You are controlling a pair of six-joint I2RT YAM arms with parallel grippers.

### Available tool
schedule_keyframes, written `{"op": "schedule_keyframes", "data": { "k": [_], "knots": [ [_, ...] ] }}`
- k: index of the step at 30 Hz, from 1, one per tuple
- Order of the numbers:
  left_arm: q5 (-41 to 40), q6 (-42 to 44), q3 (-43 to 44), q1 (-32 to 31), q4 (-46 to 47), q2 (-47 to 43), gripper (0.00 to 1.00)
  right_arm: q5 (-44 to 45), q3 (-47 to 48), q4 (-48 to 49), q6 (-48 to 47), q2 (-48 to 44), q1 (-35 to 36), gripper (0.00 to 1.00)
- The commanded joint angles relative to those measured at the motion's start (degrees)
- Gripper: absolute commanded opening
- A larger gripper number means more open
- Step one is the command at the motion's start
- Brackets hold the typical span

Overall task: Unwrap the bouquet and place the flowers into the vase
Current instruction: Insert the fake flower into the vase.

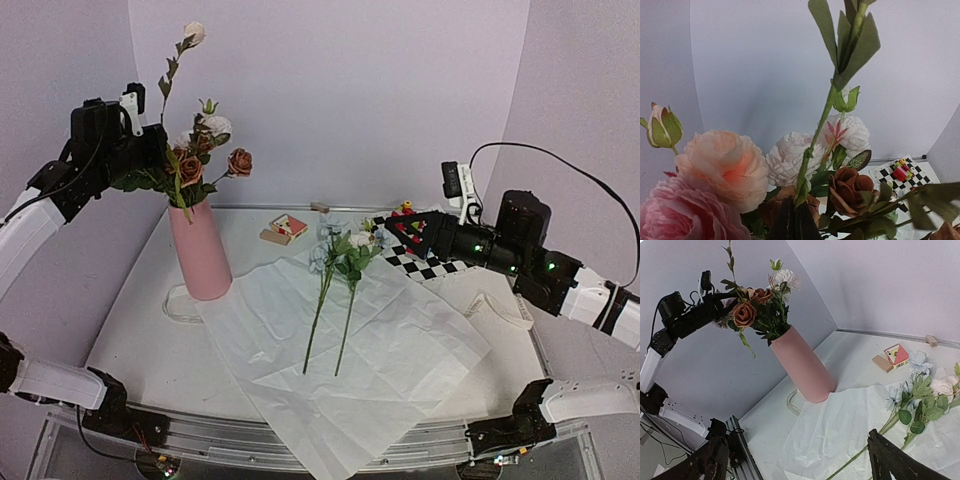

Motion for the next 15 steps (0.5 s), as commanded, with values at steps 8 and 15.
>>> {"op": "schedule_keyframes", "data": {
  "k": [8,15],
  "knots": [
    [-5.18,5.30,-1.64,0.12,8.99,-2.93,0.00,0.14,0.40,2.56,-0.63,-1.32,0.32,0.97],
    [-2.75,5.99,-5.35,0.12,14.53,-5.31,0.00,0.00,0.91,2.61,-0.80,-0.44,0.31,0.97]
  ]
}}
